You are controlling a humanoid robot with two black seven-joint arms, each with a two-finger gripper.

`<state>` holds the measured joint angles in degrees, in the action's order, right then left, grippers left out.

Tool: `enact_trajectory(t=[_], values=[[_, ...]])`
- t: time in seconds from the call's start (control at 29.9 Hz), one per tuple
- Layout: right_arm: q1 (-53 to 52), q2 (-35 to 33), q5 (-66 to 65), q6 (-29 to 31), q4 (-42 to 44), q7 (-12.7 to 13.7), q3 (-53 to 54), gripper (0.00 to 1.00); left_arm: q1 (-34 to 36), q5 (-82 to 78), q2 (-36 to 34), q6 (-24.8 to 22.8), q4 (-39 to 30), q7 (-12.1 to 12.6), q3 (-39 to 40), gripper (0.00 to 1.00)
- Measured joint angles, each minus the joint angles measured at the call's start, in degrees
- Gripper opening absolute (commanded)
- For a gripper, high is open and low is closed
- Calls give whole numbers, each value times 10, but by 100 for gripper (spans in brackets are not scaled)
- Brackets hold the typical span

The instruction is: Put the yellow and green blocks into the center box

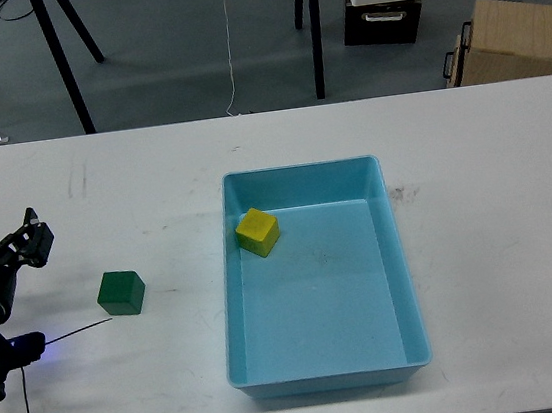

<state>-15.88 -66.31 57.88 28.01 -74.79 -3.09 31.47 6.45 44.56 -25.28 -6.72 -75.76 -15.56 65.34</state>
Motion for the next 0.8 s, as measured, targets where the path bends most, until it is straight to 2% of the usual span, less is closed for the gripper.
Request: enact_trajectory(t=[0.37, 0.8], values=[[25, 134, -21, 0, 6, -1, -1, 100, 0, 0, 3, 0, 0, 0, 0, 100], [26, 166, -39, 0, 28, 3, 8, 100, 1, 0, 3, 1, 0, 0, 0, 100]])
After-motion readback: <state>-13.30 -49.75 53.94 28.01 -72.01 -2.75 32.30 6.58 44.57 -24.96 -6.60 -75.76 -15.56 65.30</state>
